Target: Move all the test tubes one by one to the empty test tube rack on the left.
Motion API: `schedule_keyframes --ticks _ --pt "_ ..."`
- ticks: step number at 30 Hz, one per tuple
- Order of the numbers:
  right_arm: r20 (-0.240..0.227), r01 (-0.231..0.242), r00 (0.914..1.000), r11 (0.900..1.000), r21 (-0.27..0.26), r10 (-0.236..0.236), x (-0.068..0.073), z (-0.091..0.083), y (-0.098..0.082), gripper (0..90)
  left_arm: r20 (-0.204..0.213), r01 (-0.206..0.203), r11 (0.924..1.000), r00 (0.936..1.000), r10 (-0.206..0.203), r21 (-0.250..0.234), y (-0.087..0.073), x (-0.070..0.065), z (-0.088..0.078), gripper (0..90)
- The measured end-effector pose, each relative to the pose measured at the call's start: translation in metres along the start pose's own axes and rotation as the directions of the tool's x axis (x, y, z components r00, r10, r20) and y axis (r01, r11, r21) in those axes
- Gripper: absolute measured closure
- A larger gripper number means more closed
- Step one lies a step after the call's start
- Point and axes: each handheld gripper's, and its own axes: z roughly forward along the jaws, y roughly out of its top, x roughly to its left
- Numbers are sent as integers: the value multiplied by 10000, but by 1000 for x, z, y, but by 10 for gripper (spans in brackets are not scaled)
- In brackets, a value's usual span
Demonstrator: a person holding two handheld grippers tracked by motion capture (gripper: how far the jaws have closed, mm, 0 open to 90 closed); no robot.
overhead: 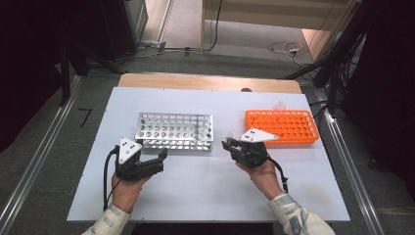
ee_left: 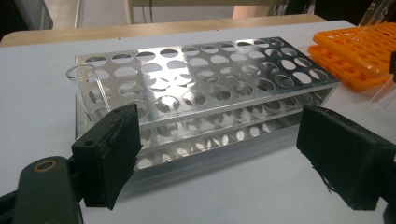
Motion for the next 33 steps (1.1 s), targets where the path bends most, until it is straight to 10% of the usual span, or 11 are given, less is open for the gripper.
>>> schedule_keyframes --ticks 21,33 --pt "-956 714 9931 9968 364 -677 41 31 5 733 941 -321 9994 9950 328 -95 6 -24 3 165" --pt "-1390 1019 9856 9943 315 -966 59 42 10 733 2204 -691 9972 9726 733 -268 14 -48 11 297"
